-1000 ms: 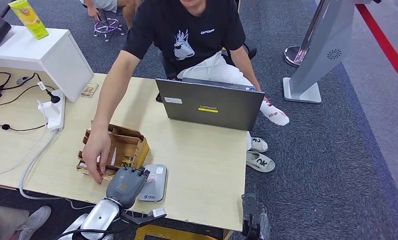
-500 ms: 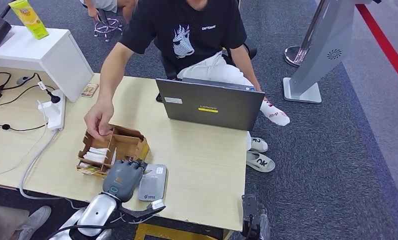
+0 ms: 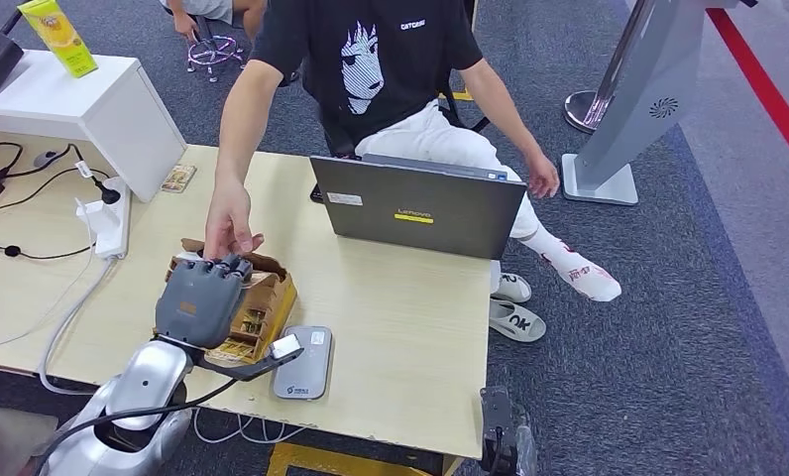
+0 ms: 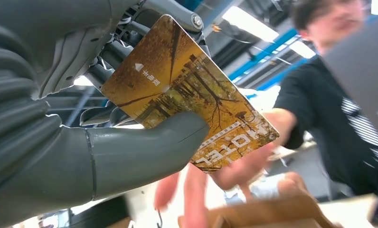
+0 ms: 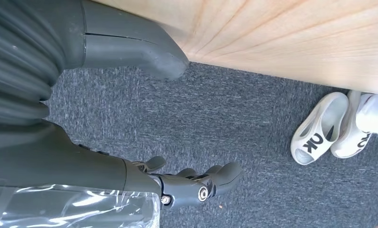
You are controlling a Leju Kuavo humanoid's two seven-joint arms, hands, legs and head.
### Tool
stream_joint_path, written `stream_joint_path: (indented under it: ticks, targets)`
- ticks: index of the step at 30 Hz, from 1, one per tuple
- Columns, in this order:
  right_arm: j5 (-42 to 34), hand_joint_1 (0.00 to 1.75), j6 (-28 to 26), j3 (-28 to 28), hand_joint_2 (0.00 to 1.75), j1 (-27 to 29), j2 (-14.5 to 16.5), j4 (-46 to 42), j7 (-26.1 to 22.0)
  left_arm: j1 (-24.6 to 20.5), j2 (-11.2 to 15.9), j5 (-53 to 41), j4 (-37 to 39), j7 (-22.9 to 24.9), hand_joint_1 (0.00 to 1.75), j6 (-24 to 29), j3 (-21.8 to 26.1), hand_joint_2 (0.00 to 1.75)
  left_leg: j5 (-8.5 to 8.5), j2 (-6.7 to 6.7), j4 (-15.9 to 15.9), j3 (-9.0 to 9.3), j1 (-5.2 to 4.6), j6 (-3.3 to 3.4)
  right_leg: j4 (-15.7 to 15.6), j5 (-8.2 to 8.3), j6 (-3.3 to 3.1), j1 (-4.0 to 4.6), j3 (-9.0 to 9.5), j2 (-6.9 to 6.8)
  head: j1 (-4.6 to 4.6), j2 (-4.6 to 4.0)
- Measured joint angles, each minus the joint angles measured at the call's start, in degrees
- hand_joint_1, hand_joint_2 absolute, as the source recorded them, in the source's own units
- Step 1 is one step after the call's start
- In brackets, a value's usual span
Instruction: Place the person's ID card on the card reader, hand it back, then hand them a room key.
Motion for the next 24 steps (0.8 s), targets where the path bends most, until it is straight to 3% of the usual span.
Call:
stream_joint_path:
  ticks: [8, 9, 12, 13, 24]
  targets:
    - [0.7, 0.0, 0.0, -0.8, 1.75, 0.2, 0.0, -0.5, 0.4, -0.1, -1.5, 0.0, -2.6, 0.3, 1.75, 0.8, 3.9, 1.75, 0.01, -0.16, 0.0, -0.03, -0.02, 0.02, 0.0, 0.0, 0.01, -0.01, 0.03, -0.14, 0.0, 0.0]
    - [0.8, 0.0, 0.0, -0.9, 1.75, 0.2, 0.0, -0.5, 0.4, -0.1, -1.7, 0.0, -2.7, 0.1, 1.58, 0.8, 4.3, 1.75, 0.02, -0.16, 0.0, -0.03, -0.02, 0.02, 0.0, 0.0, 0.01, -0.01, 0.03, -0.14, 0.0, 0.0]
    - [1.0, 0.0, 0.0, -1.0, 1.75, 0.2, 0.0, -0.7, 0.5, -0.1, -2.2, 0.0, -3.0, -0.7, 0.27, 1.0, 5.3, 1.75, 0.02, -0.18, 0.0, -0.03, -0.03, 0.03, 0.0, 0.0, 0.01, -0.01, 0.03, -0.15, -0.01, 0.0]
    - [1.1, 0.0, 0.0, -1.1, 1.75, 0.2, 0.0, -0.8, 0.5, -0.1, -2.3, 0.0, -3.0, -1.0, 0.0, 1.2, 5.5, 1.75, 0.02, -0.2, 0.0, -0.04, -0.03, 0.03, 0.0, 0.0, 0.01, -0.01, 0.03, -0.18, -0.01, 0.0]
    - [1.3, 0.0, 0.0, -1.5, 1.75, 0.3, 0.0, -1.0, 0.7, 0.1, -2.6, 0.0, -3.0, -1.2, 0.0, 1.5, 5.7, 1.75, 0.02, -0.3, 0.0, -0.07, -0.03, 0.03, 0.0, 0.0, 0.01, -0.01, 0.03, -0.29, 0.0, 0.0]
